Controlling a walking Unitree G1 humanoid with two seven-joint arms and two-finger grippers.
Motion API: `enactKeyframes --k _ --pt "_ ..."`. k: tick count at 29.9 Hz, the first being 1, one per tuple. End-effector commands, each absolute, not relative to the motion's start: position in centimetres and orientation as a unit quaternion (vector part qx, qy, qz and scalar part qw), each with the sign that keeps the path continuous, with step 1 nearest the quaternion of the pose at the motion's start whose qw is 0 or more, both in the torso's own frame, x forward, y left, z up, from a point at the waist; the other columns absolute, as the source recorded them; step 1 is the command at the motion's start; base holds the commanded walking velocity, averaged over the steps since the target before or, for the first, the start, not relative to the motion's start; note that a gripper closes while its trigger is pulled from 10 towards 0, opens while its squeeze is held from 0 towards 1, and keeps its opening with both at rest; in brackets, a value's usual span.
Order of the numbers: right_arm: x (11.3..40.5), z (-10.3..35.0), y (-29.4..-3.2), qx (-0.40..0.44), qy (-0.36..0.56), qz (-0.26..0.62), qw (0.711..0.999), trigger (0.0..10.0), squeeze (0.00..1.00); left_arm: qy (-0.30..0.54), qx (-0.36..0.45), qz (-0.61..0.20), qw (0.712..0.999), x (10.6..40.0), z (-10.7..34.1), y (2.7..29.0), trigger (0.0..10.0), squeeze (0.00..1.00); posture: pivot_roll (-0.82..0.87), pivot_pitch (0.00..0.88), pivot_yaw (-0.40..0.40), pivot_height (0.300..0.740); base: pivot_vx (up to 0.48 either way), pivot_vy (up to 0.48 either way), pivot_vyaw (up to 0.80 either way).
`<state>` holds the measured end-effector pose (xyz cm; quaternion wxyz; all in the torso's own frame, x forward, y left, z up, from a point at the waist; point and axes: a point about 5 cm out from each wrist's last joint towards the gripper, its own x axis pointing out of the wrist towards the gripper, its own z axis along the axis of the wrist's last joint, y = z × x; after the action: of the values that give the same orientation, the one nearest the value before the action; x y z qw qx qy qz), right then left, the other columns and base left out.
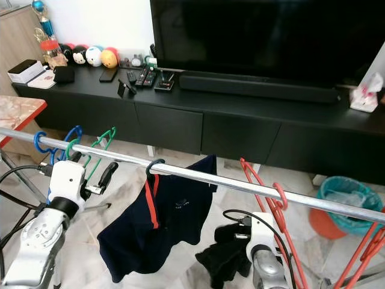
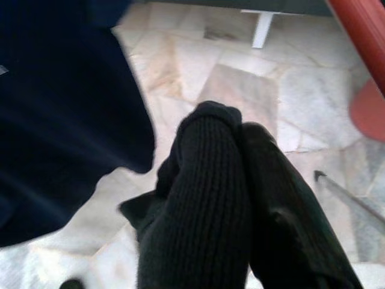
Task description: Hang hanger
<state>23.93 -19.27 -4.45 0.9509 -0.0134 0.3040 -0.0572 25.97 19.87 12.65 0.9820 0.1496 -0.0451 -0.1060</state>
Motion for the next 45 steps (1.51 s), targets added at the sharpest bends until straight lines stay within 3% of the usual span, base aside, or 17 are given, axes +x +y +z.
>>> enactKeyframes --k 1,6,12,25,45 --pt "24.4 -4.0 -19.3 -0.013 0.292 -0.058 0.954 10.0 0.0 -0.045 0.146 -0.124 0.98 25.8 13.0 19.6 10.0 0.0 -0.03 0.0 0.008 0.74 0.0 0.0 0.0" --pt "24.5 -4.0 -19.2 -0.013 0.292 -0.056 0.955 10.0 0.0 -0.022 0.161 -0.106 0.981 25.5 13.1 21.4 10.0 0.0 -0.02 0.0 0.011 0.74 0.0 0.0 0.0" --pt "24.5 -4.0 -19.3 -0.014 0.293 -0.056 0.954 10.0 0.0 0.063 0.181 -0.059 0.98 26.1 11.8 24.6 10.0 0.0 -0.03 0.0 0.011 0.74 0.0 0.0 0.0" --pt "24.5 -4.0 -19.2 -0.014 0.292 -0.054 0.955 10.0 0.0 0.112 0.167 -0.016 0.979 27.8 10.9 27.1 10.0 0.0 -0.03 0.0 0.015 0.74 0.0 0.0 0.0" --pt "24.5 -4.0 -19.2 -0.011 0.291 -0.057 0.955 10.0 0.0 0.139 0.093 -0.05 0.985 31.0 8.7 25.2 10.0 0.0 -0.05 0.0 0.018 0.74 0.0 0.0 0.0"
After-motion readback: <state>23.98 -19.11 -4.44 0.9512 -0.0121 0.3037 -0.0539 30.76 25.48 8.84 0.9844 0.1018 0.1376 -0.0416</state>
